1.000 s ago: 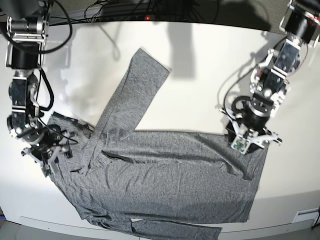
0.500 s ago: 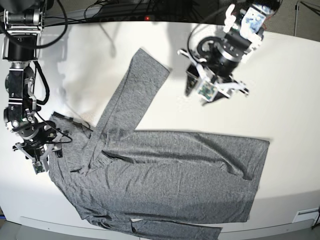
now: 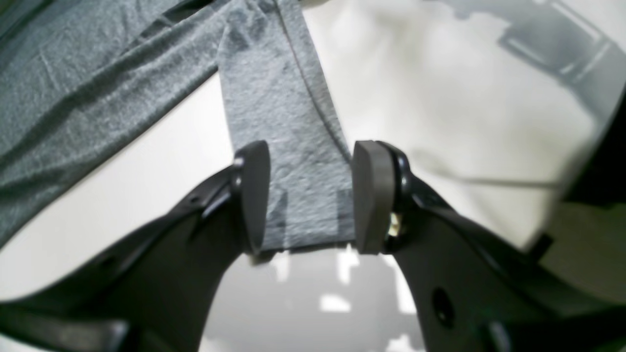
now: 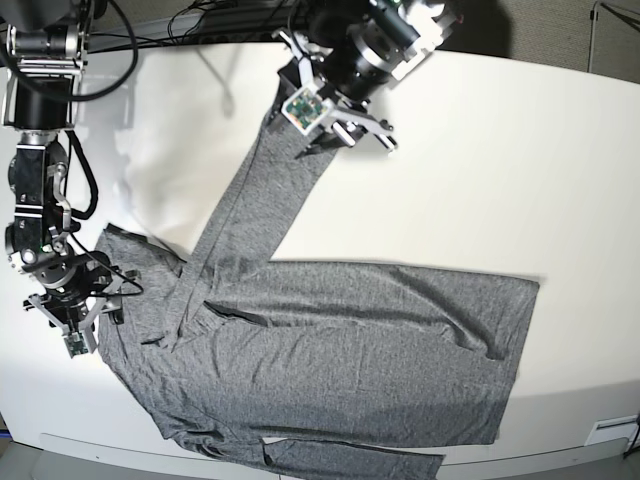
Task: Fold the T-shirt properly
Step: 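Move the left gripper to the sleeve cuff and grasp it, then carry the sleeve cuff with the left gripper across the shirt body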
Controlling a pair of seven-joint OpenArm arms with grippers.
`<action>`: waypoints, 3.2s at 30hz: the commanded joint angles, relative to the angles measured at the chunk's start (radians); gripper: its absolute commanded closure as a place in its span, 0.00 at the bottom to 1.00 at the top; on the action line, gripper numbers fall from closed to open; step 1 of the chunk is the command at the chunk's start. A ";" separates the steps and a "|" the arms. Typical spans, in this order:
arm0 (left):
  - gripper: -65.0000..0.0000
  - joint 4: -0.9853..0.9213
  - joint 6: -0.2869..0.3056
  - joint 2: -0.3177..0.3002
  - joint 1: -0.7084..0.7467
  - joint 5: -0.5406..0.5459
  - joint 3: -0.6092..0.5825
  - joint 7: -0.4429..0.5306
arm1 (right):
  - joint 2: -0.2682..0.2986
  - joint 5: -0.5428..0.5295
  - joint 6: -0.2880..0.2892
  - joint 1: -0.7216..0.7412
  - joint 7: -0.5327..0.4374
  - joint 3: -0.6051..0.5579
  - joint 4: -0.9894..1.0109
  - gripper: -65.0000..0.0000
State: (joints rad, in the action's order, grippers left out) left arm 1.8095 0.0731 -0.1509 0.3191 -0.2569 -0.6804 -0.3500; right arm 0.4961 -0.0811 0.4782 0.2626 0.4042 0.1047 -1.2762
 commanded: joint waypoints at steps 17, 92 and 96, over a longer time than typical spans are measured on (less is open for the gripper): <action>0.59 -0.146 0.003 0.023 -0.037 0.145 -0.041 0.082 | 0.018 -0.002 -0.010 0.025 -0.023 0.007 -0.018 0.56; 0.59 -0.146 -0.143 -0.146 -0.123 0.002 -0.054 0.141 | 0.016 -0.002 -0.023 0.024 0.005 0.007 -0.018 0.56; 0.59 -0.146 -0.060 -0.146 -0.123 0.084 -0.054 0.142 | 0.016 -0.003 -0.023 0.024 0.006 0.007 -0.018 0.56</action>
State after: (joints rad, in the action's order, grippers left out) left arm 1.6459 0.0216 -0.2989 0.1989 -0.1654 -0.7341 -0.2359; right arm 0.4931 -0.0814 0.4671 0.2623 0.4290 0.1051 -1.2762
